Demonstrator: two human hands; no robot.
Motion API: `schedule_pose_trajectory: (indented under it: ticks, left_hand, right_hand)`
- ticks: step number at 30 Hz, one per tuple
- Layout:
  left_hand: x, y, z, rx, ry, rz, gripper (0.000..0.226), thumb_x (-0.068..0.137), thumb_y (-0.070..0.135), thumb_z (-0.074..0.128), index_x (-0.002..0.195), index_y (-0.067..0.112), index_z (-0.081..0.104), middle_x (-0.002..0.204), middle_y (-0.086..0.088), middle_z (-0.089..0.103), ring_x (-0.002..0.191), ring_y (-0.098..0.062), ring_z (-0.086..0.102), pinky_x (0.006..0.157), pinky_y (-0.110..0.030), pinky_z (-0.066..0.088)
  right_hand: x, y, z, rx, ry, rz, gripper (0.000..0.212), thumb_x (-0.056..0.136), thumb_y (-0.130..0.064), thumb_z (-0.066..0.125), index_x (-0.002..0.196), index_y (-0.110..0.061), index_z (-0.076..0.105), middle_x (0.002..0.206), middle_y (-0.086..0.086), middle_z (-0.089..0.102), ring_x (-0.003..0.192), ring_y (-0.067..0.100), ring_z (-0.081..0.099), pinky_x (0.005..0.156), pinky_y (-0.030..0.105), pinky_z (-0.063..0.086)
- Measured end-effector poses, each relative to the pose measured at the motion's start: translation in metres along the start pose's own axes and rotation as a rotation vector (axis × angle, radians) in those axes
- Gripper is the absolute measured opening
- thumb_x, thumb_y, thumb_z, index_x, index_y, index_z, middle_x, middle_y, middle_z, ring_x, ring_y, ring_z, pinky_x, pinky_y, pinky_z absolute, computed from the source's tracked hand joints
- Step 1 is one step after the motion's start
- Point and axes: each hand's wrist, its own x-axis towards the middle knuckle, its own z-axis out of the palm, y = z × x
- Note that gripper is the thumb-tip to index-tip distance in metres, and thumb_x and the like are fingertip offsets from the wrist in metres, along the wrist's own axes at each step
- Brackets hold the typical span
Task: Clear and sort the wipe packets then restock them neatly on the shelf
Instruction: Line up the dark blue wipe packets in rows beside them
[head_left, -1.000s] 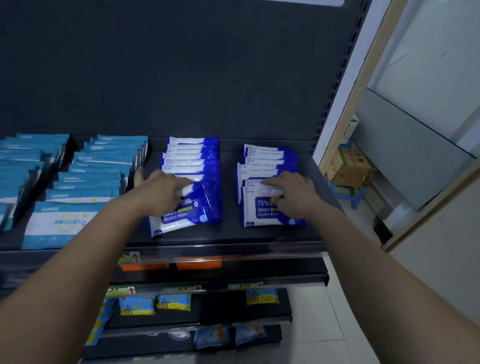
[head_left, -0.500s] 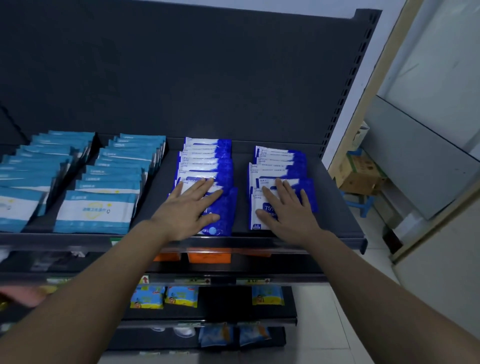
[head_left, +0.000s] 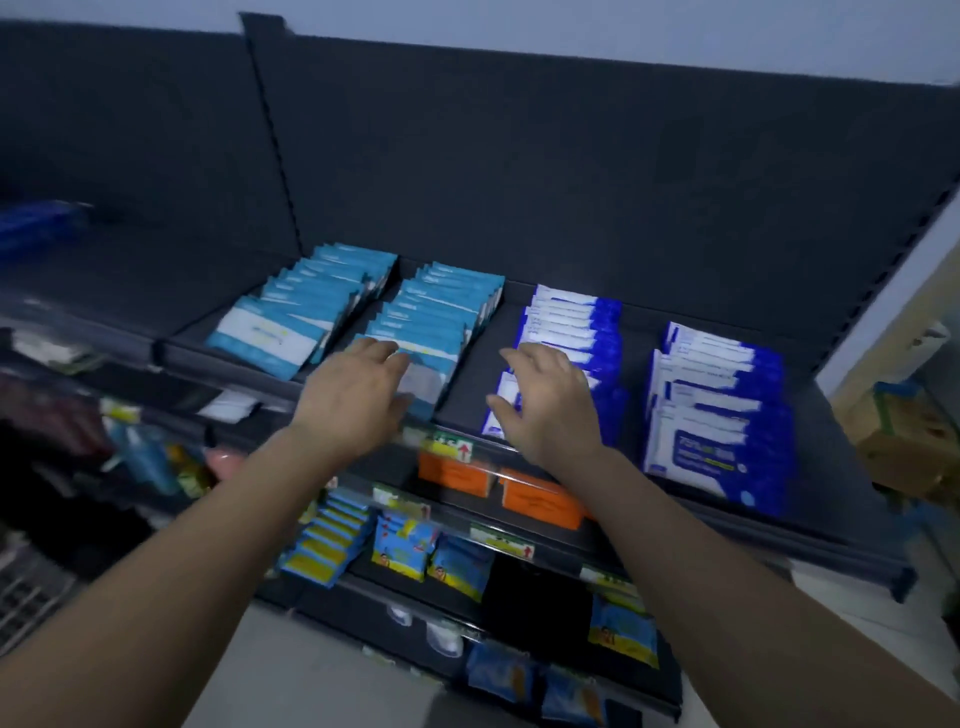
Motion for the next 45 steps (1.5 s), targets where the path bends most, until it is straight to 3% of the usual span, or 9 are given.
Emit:
schedule_pose_trajectory:
  ticks: [2,5,8,12,16,23,30,38,45]
  left_hand:
    - [-0.024,-0.038,-0.006,0.053,-0.013,-0.069,0.041,0.088,0.03,0.058,0.121,0.007,0.058,0.123,-0.012,0.058,0.117,-0.032,0.049,0.091,-0.046,0.047]
    - [-0.069,-0.098,-0.014,0.12,-0.026,-0.204,0.032,0.082,0.028,0.062,0.108,0.01,0.063,0.108,-0.01,0.063,0.105,-0.032,0.054,0.08,-0.044,0.05]
    - [-0.12,-0.156,-0.019,0.146,-0.041,-0.351,0.034,0.084,0.026,0.059,0.115,0.014,0.063,0.113,-0.007,0.062,0.108,-0.031,0.053,0.08,-0.04,0.05]
    - [-0.192,-0.236,-0.021,0.201,-0.099,-0.543,0.023,0.088,0.025,0.052,0.107,0.018,0.061,0.11,-0.003,0.06,0.109,-0.026,0.051,0.08,-0.037,0.048]
    - [-0.256,-0.307,-0.026,0.251,-0.167,-0.659,0.025,0.091,0.03,0.049,0.112,0.022,0.06,0.112,0.001,0.059,0.11,-0.022,0.049,0.079,-0.032,0.045]
    - [-0.339,-0.399,-0.038,0.244,-0.194,-0.845,0.027,0.091,0.028,0.049,0.115,0.024,0.059,0.117,0.002,0.059,0.112,-0.021,0.049,0.084,-0.031,0.044]
    - [-0.379,-0.487,-0.048,0.278,-0.149,-1.004,0.023,0.088,0.025,0.05,0.11,0.019,0.058,0.108,-0.001,0.058,0.108,-0.022,0.048,0.075,-0.031,0.039]
    - [-0.387,-0.615,-0.035,0.274,-0.161,-1.148,0.035,0.087,0.017,0.051,0.122,0.02,0.057,0.115,0.001,0.058,0.11,-0.021,0.048,0.081,-0.033,0.046]
    - [-0.382,-0.707,-0.011,0.174,-0.24,-1.207,0.034,0.089,0.015,0.047,0.12,0.019,0.058,0.112,-0.001,0.057,0.11,-0.022,0.047,0.081,-0.035,0.048]
  right_hand:
    - [0.013,-0.042,0.012,-0.034,-0.049,-0.101,0.051,0.089,-0.036,0.06,0.134,-0.013,0.05,0.132,0.01,0.052,0.124,0.03,0.045,0.101,0.042,0.037]
    - [0.03,-0.108,0.037,-0.016,-0.07,-0.258,0.05,0.092,-0.038,0.056,0.136,-0.018,0.046,0.135,0.004,0.048,0.127,0.027,0.04,0.102,0.039,0.032]
    - [0.042,-0.185,0.064,0.014,-0.155,-0.395,0.05,0.094,-0.039,0.054,0.138,-0.019,0.043,0.135,0.004,0.046,0.128,0.026,0.038,0.104,0.039,0.031]
    - [0.05,-0.287,0.109,0.016,-0.26,-0.52,0.047,0.092,-0.039,0.055,0.134,-0.02,0.045,0.131,0.004,0.048,0.125,0.026,0.04,0.102,0.039,0.031]
    - [0.053,-0.385,0.153,0.001,-0.35,-0.611,0.045,0.089,-0.04,0.058,0.127,-0.02,0.049,0.125,0.005,0.052,0.121,0.027,0.043,0.096,0.039,0.035]
    - [0.063,-0.525,0.206,0.044,-0.473,-0.786,0.05,0.09,-0.041,0.058,0.135,-0.021,0.046,0.128,0.005,0.052,0.124,0.028,0.044,0.1,0.039,0.037]
    - [0.095,-0.638,0.246,0.057,-0.491,-0.945,0.049,0.091,-0.041,0.058,0.135,-0.021,0.048,0.127,0.005,0.053,0.123,0.028,0.045,0.1,0.04,0.037]
    - [0.166,-0.755,0.303,0.15,-0.452,-1.053,0.046,0.092,-0.04,0.057,0.133,-0.022,0.051,0.126,0.003,0.056,0.12,0.026,0.047,0.098,0.039,0.04]
    - [0.22,-0.825,0.36,0.022,-0.573,-1.099,0.046,0.092,-0.04,0.057,0.133,-0.022,0.05,0.128,0.004,0.054,0.121,0.025,0.046,0.098,0.039,0.041]
